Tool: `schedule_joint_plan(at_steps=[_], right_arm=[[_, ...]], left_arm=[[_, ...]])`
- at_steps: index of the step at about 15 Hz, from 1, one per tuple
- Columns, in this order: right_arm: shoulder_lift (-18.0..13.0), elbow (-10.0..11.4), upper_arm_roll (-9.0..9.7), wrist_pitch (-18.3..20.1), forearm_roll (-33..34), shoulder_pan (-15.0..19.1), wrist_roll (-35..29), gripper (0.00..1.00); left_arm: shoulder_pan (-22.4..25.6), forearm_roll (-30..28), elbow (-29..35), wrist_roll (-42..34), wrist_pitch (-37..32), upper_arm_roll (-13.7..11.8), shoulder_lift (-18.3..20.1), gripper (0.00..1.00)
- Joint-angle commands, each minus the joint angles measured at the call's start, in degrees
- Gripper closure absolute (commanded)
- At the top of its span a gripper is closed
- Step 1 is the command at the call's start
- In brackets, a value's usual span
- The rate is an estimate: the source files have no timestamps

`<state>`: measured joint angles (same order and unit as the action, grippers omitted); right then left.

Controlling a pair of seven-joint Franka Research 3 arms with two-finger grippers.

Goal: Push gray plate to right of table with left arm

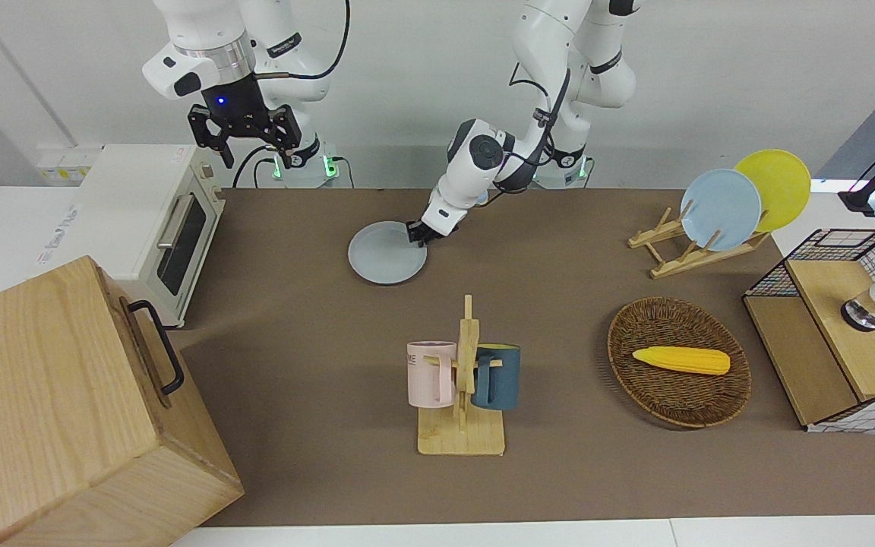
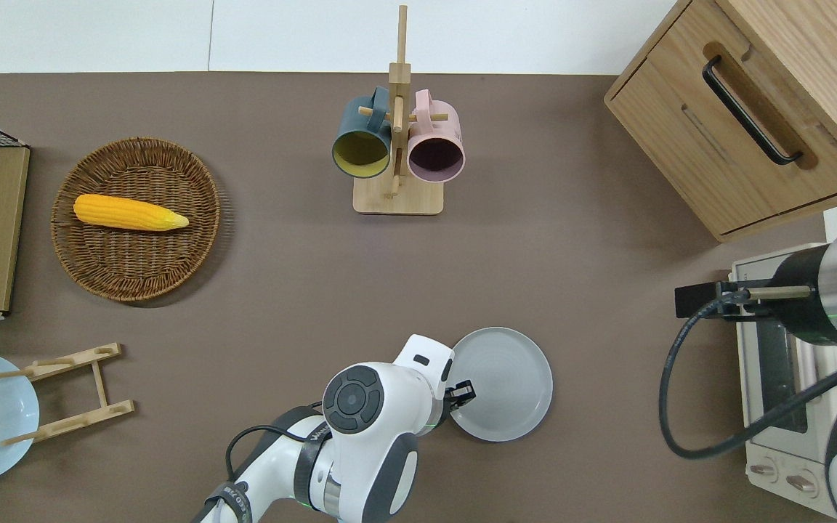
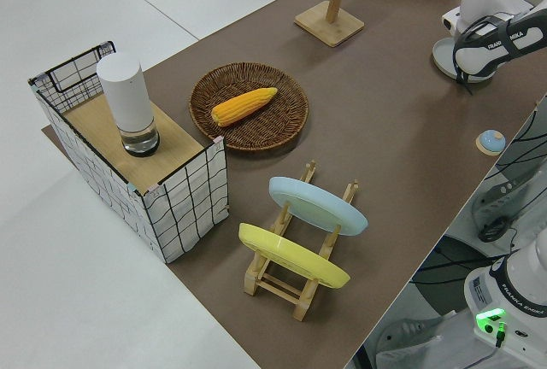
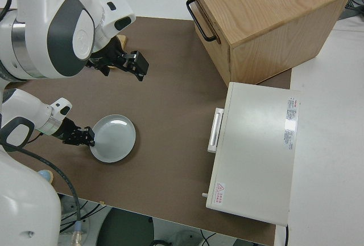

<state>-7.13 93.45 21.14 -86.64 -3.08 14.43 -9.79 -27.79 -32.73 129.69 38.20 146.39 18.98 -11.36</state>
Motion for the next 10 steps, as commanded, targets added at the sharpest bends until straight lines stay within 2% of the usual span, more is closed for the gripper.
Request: schedule_joint_plan(at_steps=[1, 2, 5, 7, 8, 10], right_arm=[[-1.6, 1.6, 0.83, 0.0, -1.2, 1.4, -0.6, 0.005], [-1.6, 1.6, 0.83, 0.0, -1.2, 1.4, -0.6, 0.005], [-1.6, 1.6, 0.83, 0.0, -1.2, 1.4, -0.7, 0.005], [-1.6, 1.6, 0.83, 0.0, -1.2, 1.5, -0.6, 0.005], [-1.6, 1.6, 0.83, 0.0, -1.2, 1.4, -0.7, 0.005], [-1.6, 1.6, 0.83, 0.0, -1.2, 1.4, -0.7, 0.005]], left_arm=[[-1.0, -0.9, -1.3, 0.8, 0.4, -0.6, -2.1, 0.29], [-0.5, -1.0, -1.2, 1.0, -0.7, -0.6, -1.3, 0.02], [2.5, -0.4, -1.4, 1.3, -12.0, -1.2, 4.7, 0.01], [4.3, 0.4, -2.8, 0.0, -20.1, -5.3, 7.5, 0.01], [4.9, 4.2, -5.8, -1.3, -26.6, -8.3, 8.1, 0.01], [6.7, 11.6, -14.7, -2.1, -38.5, -12.2, 8.0, 0.01]])
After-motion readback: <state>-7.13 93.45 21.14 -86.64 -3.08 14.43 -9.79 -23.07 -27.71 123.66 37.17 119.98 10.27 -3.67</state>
